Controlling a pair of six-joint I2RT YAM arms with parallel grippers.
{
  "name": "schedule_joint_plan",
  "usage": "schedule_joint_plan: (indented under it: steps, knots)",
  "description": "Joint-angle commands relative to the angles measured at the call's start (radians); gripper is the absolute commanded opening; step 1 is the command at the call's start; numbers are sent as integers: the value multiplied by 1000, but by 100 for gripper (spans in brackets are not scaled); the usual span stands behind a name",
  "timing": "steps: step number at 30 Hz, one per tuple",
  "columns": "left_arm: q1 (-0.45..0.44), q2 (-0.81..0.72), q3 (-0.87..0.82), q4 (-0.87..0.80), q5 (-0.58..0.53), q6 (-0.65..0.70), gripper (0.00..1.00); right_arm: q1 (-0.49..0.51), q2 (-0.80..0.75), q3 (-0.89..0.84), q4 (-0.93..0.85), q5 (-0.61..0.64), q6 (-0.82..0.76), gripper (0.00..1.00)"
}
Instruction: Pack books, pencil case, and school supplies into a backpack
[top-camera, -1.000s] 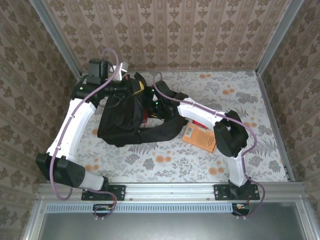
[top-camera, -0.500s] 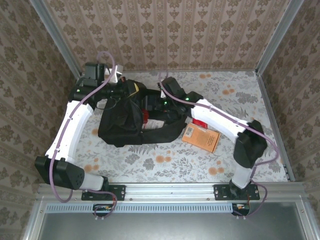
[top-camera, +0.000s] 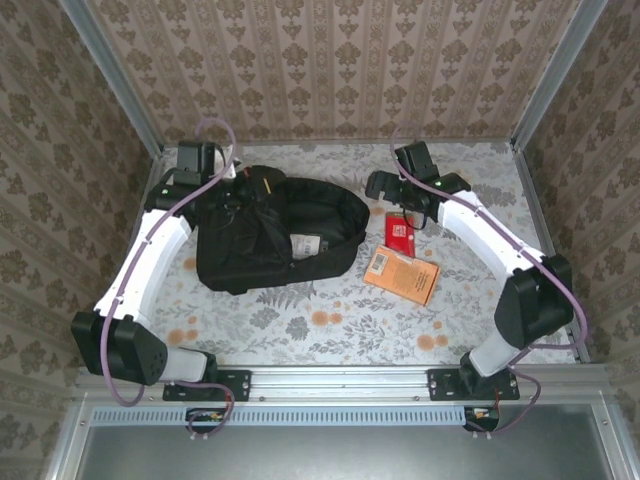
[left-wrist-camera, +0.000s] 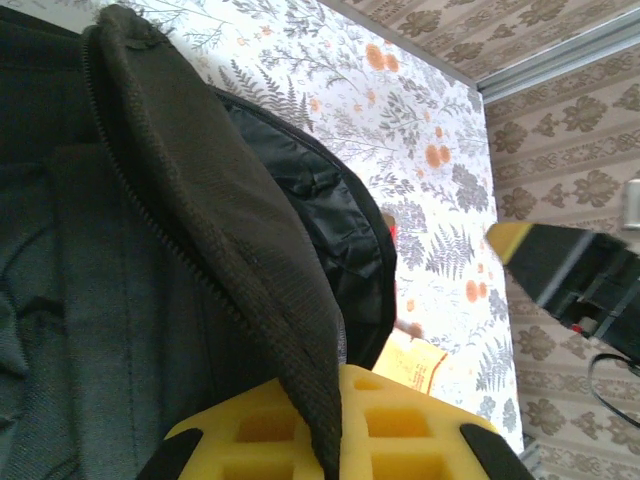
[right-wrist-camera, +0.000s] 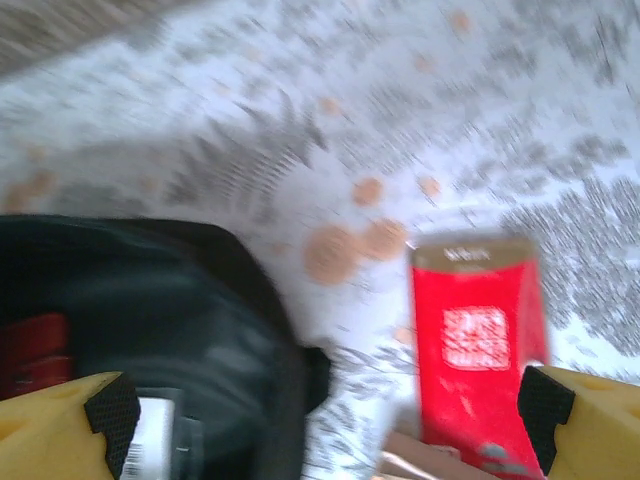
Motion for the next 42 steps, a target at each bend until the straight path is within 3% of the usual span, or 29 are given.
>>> schedule_joint_plan:
  steps: [1, 9, 16, 21, 26, 34, 42]
  knots:
    - [2, -33, -48, 65, -39, 40, 5, -29, 4, -99, -69, -33, 28, 100]
    - [-1, -43, -90, 92, -16, 51, 5, -187, 20, -312, 66, -96, 15, 100]
    - [2, -81, -81, 67, -46, 65, 5, -200, 8, -423, 139, -243, 30, 100]
    - [11, -113, -79, 54, -75, 62, 5, -196, -109, -567, 164, -365, 80, 100]
    - [13, -114, -67, 46, -79, 57, 5, -143, -258, -689, 162, -399, 125, 100]
    - [13, -112, -68, 44, -88, 45, 6, 70, -336, -735, 136, -381, 165, 99]
    - [1, -96, -90, 56, -65, 29, 6, 103, -348, -793, 332, -553, 266, 77]
